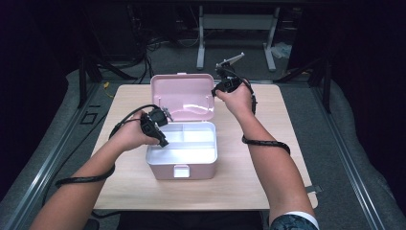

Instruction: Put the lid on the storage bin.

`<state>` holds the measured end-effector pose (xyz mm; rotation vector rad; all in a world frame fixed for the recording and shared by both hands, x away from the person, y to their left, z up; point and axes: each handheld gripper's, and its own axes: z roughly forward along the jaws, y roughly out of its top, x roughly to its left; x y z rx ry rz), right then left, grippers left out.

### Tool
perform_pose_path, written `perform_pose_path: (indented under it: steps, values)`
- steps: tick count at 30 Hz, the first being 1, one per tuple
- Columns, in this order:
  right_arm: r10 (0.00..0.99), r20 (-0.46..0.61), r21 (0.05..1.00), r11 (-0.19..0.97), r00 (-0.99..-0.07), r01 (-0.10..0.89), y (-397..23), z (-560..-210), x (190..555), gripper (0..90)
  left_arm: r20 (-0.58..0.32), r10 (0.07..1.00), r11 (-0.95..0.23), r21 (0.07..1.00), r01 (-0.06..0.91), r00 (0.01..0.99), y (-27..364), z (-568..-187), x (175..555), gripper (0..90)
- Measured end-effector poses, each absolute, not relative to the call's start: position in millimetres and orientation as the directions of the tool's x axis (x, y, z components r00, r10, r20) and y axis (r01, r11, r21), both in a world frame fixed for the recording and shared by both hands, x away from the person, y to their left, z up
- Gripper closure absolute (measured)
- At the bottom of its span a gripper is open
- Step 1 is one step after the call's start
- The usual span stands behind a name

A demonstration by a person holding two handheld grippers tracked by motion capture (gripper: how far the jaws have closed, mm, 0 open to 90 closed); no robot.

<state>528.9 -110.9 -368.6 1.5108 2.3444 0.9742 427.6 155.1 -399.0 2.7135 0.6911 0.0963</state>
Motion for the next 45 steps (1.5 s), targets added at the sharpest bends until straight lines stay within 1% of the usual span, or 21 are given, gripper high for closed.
perform_pose_path:
  steps: [2,7,8,9,10,11,12,14,15,20,24,26,29,32,33,34,37,39,41,43,45]
  values:
    - [0.866,0.184,0.616,0.267,-0.464,0.741,-110.6,-368.8,528.7,85.4,0.022,0.514,-0.806,0.353,0.474,0.857,163.7,-388.2,433.8,66.1]
    - [0.864,0.184,0.622,0.267,-0.468,0.736,-111.0,-368.4,526.8,85.5,0.065,0.642,-0.716,0.407,0.566,0.764,185.8,-376.7,455.4,62.6]
    - [0.864,0.184,0.622,0.267,-0.468,0.736,-111.0,-368.4,526.8,85.5,0.065,0.642,-0.716,0.407,0.566,0.764,185.8,-376.7,455.4,63.1]
    - [0.863,0.184,0.623,0.268,-0.471,0.734,-111.2,-368.1,525.5,85.5,0.087,0.689,-0.672,0.448,0.59,0.719,193.2,-373.2,463.9,64.3]
    - [0.862,0.184,0.624,0.269,-0.473,0.734,-111.3,-367.8,524.8,85.5,0.087,0.711,-0.647,0.469,0.601,0.698,196.6,-371.1,468.3,64.7]
    - [0.862,0.184,0.624,0.269,-0.473,0.734,-111.3,-367.8,524.8,85.5,0.087,0.711,-0.647,0.469,0.601,0.698,196.6,-371.1,468.3,64.4]
    - [0.86,0.182,0.628,0.271,-0.477,0.73,-111.1,-367.6,523.2,85.6,0.083,0.752,-0.595,0.512,0.619,0.654,201.8,-367.1,475.7,62.4]
    - [0.86,0.18,0.628,0.273,-0.478,0.728,-111.0,-367.6,522.6,85.6,0.075,0.767,-0.574,0.526,0.628,0.637,204.0,-365.5,479.9,61.2]
    - [0.861,0.175,0.629,0.276,-0.478,0.727,-110.4,-367.2,521.2,85.7,0.059,0.793,-0.531,0.556,0.64,0.607,206.9,-362.9,488.1,59.9]
    - [0.859,0.177,0.632,0.275,-0.48,0.725,-110.0,-366.9,520.1,85.8,0.016,0.82,-0.474,0.58,0.663,0.572,208.6,-361.2,503.2,57.1]
    - [0.859,0.182,0.634,0.268,-0.478,0.725,-110.4,-367.2,519.2,85.9,0.04,0.834,-0.466,0.586,0.663,0.55,206.1,-360.0,514.1,58.3]
    - [0.862,0.178,0.636,0.267,-0.474,0.724,-110.6,-367.0,518.6,86.0,0.028,0.838,-0.457,0.584,0.671,0.546,205.9,-360.4,517.2,59.1]
    - [0.859,0.185,0.637,0.265,-0.477,0.724,-111.2,-366.9,518.2,86.0,0.006,0.847,-0.429,0.599,0.676,0.532,207.7,-361.8,523.6,62.7]
    - [0.857,0.188,0.64,0.263,-0.48,0.722,-111.9,-366.9,517.7,86.0,-0.006,0.844,-0.426,0.599,0.677,0.537,207.8,-363.2,525.5,69.6]
    - [0.854,0.193,0.641,0.263,-0.483,0.721,-112.3,-366.9,517.6,86.0,-0.021,0.841,-0.424,0.595,0.683,0.54,207.3,-363.9,526.1,73.7]
    - [0.853,0.195,0.642,0.262,-0.484,0.721,-112.2,-366.9,517.1,85.9,-0.013,0.839,-0.434,0.585,0.685,0.543,205.7,-364.4,526.1,75.5]
    - [0.857,0.185,0.643,0.265,-0.481,0.719,-111.7,-367.4,517.0,85.3,0.019,0.839,-0.454,0.575,0.68,0.544,201.8,-362.9,525.3,75.9]
    - [0.853,0.172,0.651,0.276,-0.492,0.707,-112.6,-369.0,519.1,81.9,0.02,0.836,-0.459,0.572,0.68,0.548,201.1,-360.8,524.3,75.9]
    - [0.848,0.203,0.667,0.246,-0.489,0.704,-113.8,-369.4,521.1,71.7,0.01,0.835,-0.455,0.575,0.68,0.55,202.3,-360.3,523.9,75.9]
    - [0.841,0.228,0.678,0.225,-0.491,0.7,-114.3,-369.1,523.1,67.8,0.0,0.833,-0.45,0.582,0.677,0.553,203.7,-360.1,523.4,75.9]
    - [0.843,0.226,0.681,0.221,-0.488,0.698,-112.5,-369.9,525.9,63.6,-0.013,0.831,-0.442,0.591,0.675,0.556,205.4,-360.6,523.0,75.8]
